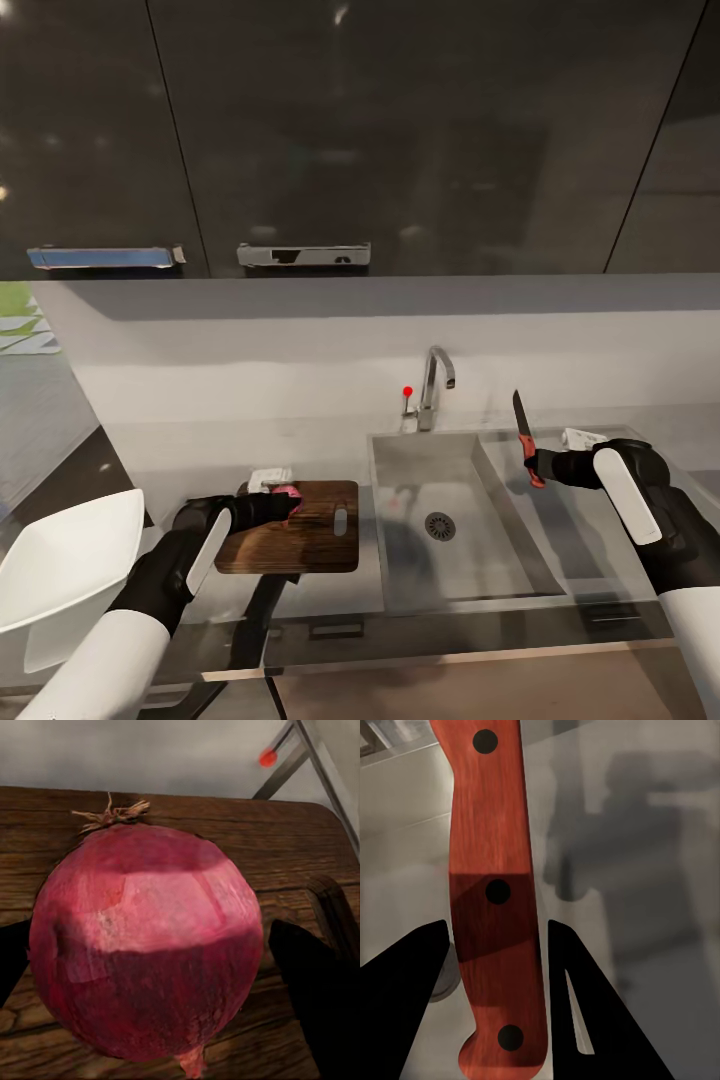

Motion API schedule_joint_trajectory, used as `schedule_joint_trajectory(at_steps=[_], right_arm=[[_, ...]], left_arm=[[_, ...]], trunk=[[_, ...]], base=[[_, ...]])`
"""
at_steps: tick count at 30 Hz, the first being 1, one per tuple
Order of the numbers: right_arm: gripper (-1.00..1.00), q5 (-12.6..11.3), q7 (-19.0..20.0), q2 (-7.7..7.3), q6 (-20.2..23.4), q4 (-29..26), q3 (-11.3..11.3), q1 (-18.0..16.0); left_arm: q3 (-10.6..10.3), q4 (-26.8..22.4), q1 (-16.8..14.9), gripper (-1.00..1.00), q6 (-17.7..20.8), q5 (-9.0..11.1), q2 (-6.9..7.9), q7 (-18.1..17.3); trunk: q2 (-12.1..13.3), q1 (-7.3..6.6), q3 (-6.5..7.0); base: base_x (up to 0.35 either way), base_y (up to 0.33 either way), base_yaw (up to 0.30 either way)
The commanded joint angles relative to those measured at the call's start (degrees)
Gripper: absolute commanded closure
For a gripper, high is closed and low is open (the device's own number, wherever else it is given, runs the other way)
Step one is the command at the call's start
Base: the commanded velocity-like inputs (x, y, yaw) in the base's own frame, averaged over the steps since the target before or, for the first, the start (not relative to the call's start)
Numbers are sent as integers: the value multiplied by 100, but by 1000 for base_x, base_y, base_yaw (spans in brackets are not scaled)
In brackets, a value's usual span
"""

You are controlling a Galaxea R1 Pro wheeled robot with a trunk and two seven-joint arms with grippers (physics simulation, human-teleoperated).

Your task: In the kitchen, take the Vidalia onion out of the sink, dice it on the chopping board with the paring knife, put the diced onion into the bowl on the countertop, then place both the paring knife and the chopping board into the sink.

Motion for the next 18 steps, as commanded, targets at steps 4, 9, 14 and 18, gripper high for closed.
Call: schedule_joint_trajectory(at_steps=[4, 9, 14, 18], right_arm=[[100, -62, -60, -5, 13, -5, 10, -6], [100, -58, -60, -5, 13, -5, 10, -6], [100, -59, -60, -8, 13, -5, 10, -6], [100, -62, -60, -4, 13, -5, 10, -6]], left_arm=[[-11, 2, -6, -100, 29, 29, 4, 5], [-12, 2, -4, -100, 29, 29, 4, 5], [-12, -6, -3, -100, 36, 29, 4, -2], [-7, -69, -3, -100, 38, 29, 4, 4]], trunk=[[-13, 4, -13], [-13, 4, -13], [-13, 4, -13], [-13, 4, -13]], base=[[0, 0, 0], [0, 0, 0], [0, 0, 0], [0, 0, 0]])
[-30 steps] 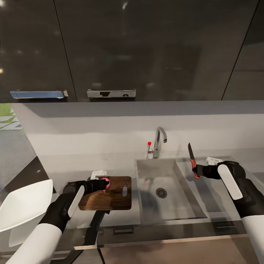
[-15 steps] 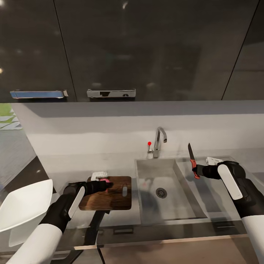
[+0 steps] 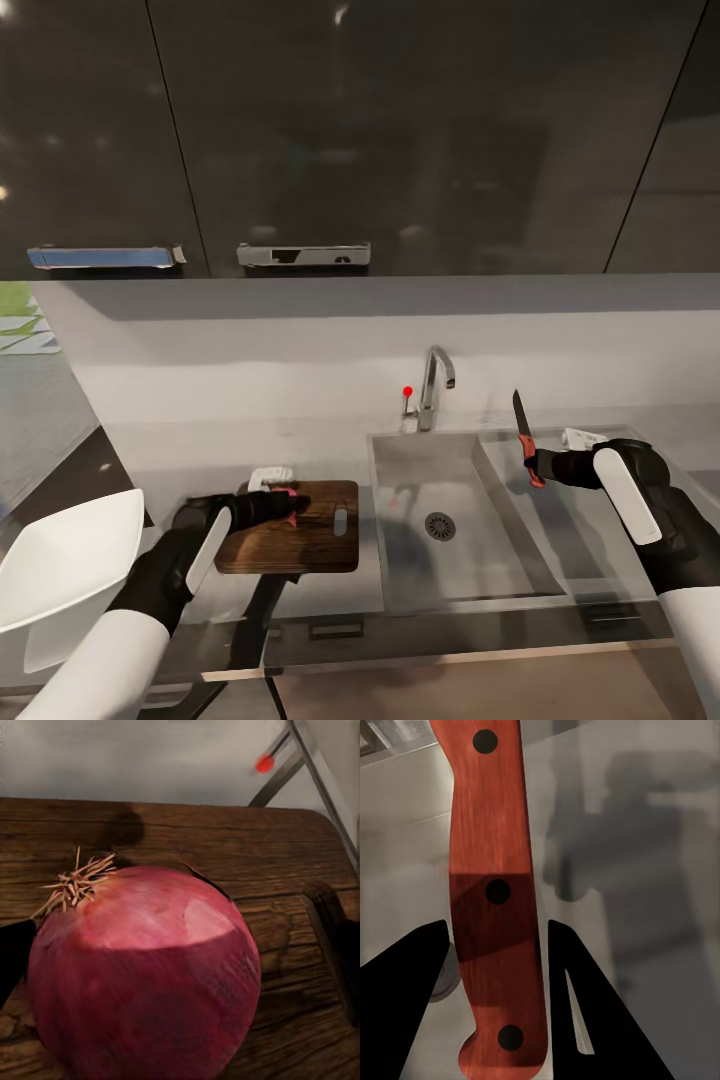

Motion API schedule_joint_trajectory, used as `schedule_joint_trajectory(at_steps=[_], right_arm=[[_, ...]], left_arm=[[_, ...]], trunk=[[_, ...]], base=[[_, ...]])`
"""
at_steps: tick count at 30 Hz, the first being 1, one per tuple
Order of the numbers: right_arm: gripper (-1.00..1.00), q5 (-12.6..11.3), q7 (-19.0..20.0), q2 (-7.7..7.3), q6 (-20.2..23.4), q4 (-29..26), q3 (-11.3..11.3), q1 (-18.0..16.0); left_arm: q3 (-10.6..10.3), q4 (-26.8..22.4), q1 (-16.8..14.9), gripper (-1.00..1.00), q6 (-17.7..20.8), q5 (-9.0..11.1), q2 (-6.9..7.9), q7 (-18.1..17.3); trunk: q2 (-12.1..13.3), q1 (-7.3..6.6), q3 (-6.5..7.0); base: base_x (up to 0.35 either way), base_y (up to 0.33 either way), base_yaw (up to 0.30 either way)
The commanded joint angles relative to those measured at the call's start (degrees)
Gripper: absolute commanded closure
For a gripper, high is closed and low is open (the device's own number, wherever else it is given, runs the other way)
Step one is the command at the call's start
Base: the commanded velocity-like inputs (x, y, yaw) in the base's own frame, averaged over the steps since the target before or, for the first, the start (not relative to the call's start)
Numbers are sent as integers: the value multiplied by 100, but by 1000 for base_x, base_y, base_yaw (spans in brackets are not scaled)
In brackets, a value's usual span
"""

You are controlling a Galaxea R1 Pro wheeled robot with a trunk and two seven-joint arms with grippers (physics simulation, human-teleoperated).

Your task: In the kitchen, take the Vidalia onion out of the sink, dice it on the chopping board with the paring knife, put the diced onion into the bowl on the countertop, then place both the paring knife and the chopping board into the sink.

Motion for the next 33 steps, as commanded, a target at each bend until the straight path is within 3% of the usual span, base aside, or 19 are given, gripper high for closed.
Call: schedule_joint_trajectory(at_steps=[1, 7, 11, 16, 21, 26, 33], right_arm=[[100, -59, -60, -6, 13, -5, 10, -6], [100, -55, -60, -5, 13, -5, 10, -6], [100, -56, -60, -6, 13, -5, 10, -6], [100, -57, -60, -5, 13, -5, 10, -6], [100, -59, -60, -6, 13, -5, 10, -6], [100, -55, -60, -5, 13, -5, 10, -6], [100, -54, -62, -6, 13, -3, 10, -6]], left_arm=[[-8, -48, -5, -100, 29, 25, 8, 8], [2, -438, -7, -100, 50, 25, 19, 28], [4, -1046, -5, -100, 176, 25, 33, 41], [22, -1788, -5, -100, 745, 25, 80, 49], [32, -2352, -5, -100, 946, 25, 160, 49], [63, -2686, -5, -100, 1334, 25, 221, 50], [62, -2768, -5, -100, 1412, 25, 202, 43]], trunk=[[-13, 4, -13], [-13, 4, -13], [-13, 4, -13], [-13, 4, -13], [-13, 4, -13], [-13, 4, -13], [-13, 4, -13]], base=[[0, 0, 0], [0, 0, 0], [0, 0, 0], [0, 0, 0], [0, 0, 0], [0, 0, 0], [-88, 72, 0]])
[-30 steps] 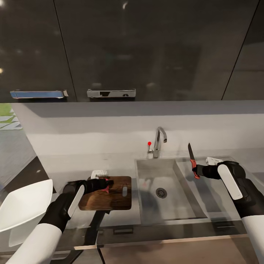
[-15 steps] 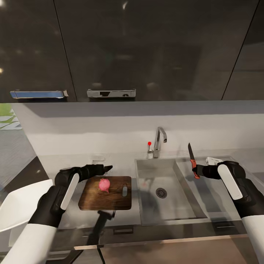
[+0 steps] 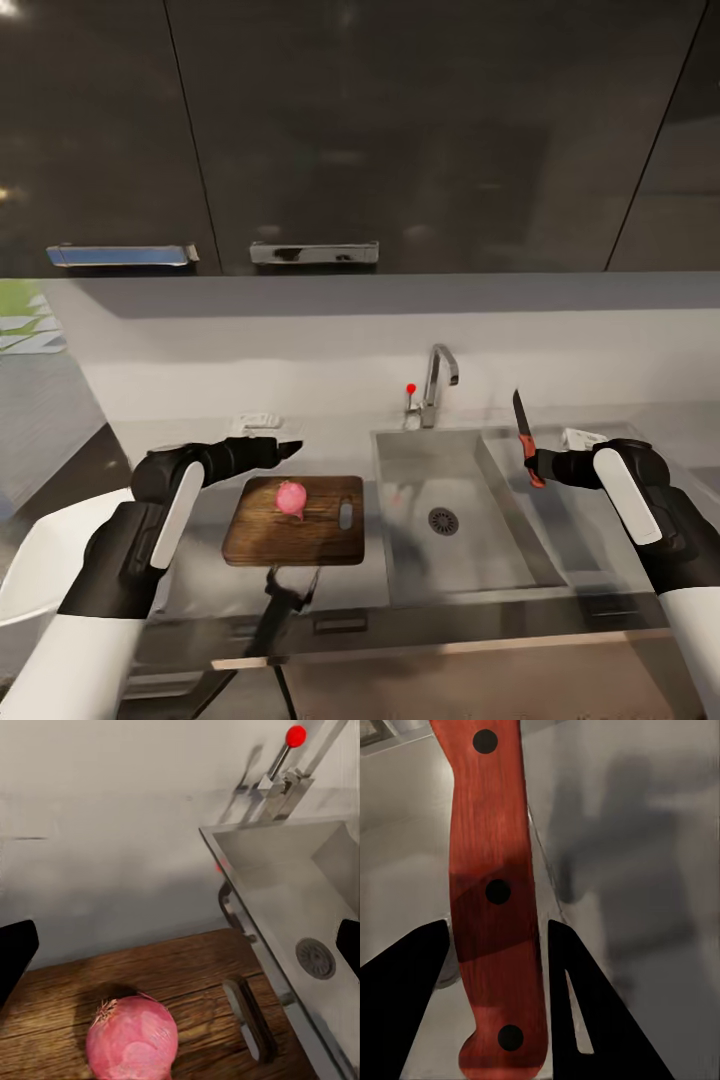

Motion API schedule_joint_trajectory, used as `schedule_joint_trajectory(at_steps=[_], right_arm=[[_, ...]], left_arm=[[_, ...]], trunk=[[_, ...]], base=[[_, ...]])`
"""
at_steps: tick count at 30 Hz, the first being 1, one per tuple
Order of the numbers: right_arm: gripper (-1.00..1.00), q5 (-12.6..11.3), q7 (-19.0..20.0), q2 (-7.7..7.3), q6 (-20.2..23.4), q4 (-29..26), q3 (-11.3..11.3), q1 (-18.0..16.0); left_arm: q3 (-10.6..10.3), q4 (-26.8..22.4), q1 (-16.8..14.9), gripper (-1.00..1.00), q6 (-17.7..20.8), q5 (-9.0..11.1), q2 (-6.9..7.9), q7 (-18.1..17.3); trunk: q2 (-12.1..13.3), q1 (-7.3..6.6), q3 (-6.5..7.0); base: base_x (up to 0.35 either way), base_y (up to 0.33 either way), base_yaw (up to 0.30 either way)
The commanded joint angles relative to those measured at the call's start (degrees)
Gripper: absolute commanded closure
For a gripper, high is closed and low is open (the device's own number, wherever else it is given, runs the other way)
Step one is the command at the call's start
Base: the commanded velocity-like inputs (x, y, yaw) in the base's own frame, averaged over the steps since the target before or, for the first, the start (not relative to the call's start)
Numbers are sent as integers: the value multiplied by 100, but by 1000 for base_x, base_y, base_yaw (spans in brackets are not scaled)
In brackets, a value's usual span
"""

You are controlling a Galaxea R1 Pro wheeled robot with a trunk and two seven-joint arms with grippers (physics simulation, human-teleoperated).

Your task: In the kitchen, take the Vidalia onion out of the sink, dice it on the chopping board with the paring knife, put the diced onion into the bowl on the countertop, then place both the paring knife and the chopping board into the sink.

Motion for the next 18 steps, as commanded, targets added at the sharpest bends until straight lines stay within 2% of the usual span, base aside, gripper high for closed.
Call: schedule_joint_trajectory(at_steps=[1, 7, 14, 18], right_arm=[[100, -57, -61, -3, 14, -5, 10, -7], [100, -57, -72, -4, 14, -6, 10, -7], [100, -57, -75, -7, 14, -6, 11, -7], [100, -57, -76, -7, 14, -6, -97, -7]], left_arm=[[-4, -3, -6, -100, 22, -1, -8, -13], [-15, -12, -6, -100, 20, 6, -87, -32], [-9, -1, -6, -100, 26, 8, -104, -39], [-2, 10, -6, -100, 29, 8, -101, -32]], trunk=[[-15, 2, -14], [-15, 2, -14], [-15, 2, -14], [-15, 2, -14]], base=[[-197, 174, 0], [-216, 211, 0], [-172, 187, 0], [-146, 246, 0]])
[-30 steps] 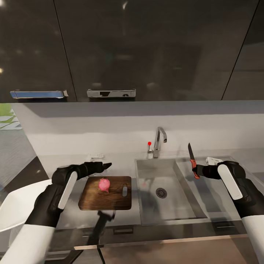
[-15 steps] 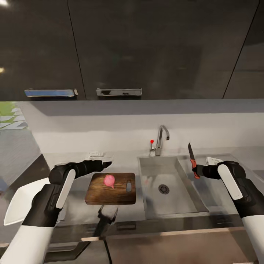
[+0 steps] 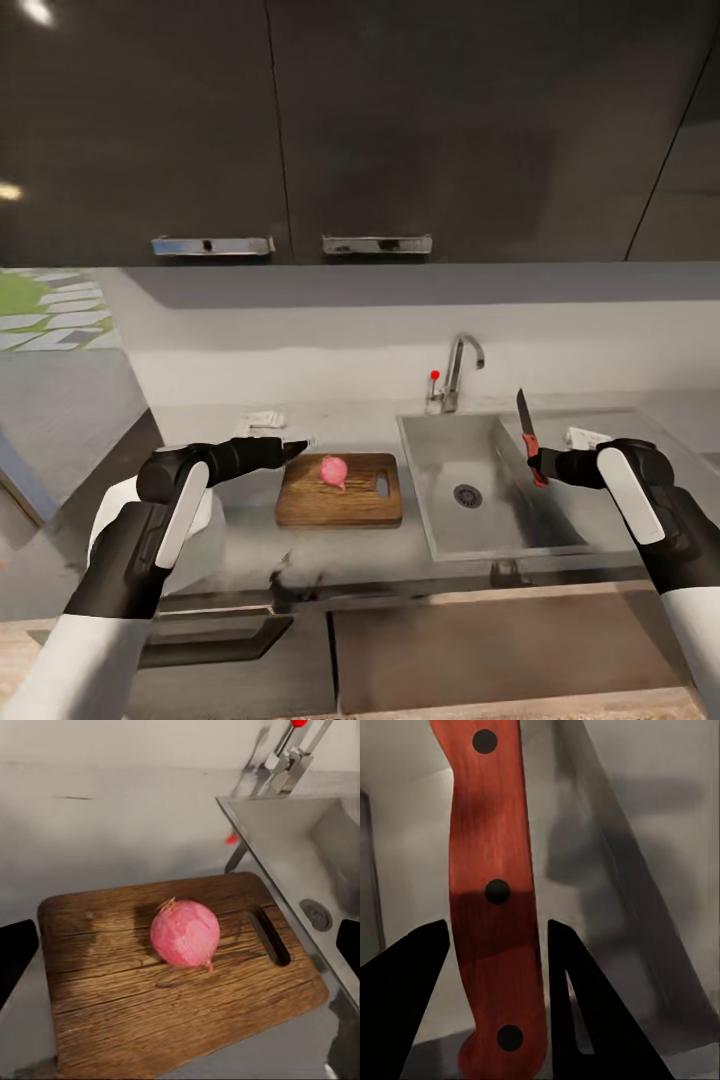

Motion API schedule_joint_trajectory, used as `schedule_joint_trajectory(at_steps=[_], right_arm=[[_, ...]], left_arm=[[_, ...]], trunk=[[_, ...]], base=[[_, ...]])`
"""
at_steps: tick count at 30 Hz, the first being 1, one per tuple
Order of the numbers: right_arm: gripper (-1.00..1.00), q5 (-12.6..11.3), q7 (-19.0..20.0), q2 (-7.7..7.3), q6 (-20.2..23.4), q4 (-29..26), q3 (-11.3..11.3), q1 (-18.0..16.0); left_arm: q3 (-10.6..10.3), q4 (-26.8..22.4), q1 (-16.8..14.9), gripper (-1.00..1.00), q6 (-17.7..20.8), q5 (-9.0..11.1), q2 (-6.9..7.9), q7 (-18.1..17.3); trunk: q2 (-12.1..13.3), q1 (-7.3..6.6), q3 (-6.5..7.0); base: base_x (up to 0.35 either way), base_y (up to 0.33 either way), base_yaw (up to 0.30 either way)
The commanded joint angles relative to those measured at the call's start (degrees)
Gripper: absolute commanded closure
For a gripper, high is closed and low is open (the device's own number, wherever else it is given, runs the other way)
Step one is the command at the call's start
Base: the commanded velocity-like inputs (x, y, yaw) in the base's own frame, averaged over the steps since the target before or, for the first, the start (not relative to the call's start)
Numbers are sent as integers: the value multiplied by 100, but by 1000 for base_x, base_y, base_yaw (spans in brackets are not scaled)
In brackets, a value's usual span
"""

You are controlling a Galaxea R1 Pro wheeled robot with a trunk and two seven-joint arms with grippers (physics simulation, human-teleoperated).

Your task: In the kitchen, take the Vidalia onion out of the sink, dice it on the chopping board with the paring knife, put the diced onion into the bowl on the countertop, then place both the paring knife and the chopping board into the sink.

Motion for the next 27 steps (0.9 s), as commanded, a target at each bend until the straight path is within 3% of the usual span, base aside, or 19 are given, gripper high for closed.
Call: schedule_joint_trajectory(at_steps=[1, 7, 18, 27], right_arm=[[100, -68, -58, 1, 19, -6, -24, -6], [100, -63, -50, 3, 19, -6, -93, -6], [100, -42, -46, -3, 19, 0, -85, -6], [100, -41, -58, -3, 19, -4, -78, -6]], left_arm=[[-3, -1, -6, -100, 22, 1, 7, -10], [-1, 19, -6, -100, 21, 1, 16, -9], [-1, 27, -6, -100, 21, 1, 17, -8], [0, 29, -6, -100, 21, 1, 17, 0]], trunk=[[-13, 2, -13], [-13, 2, -13], [-13, 2, -13], [-13, 2, -13]], base=[[-134, 275, 0], [-102, 246, 0], [-11, 37, 0], [0, 279, 0]])
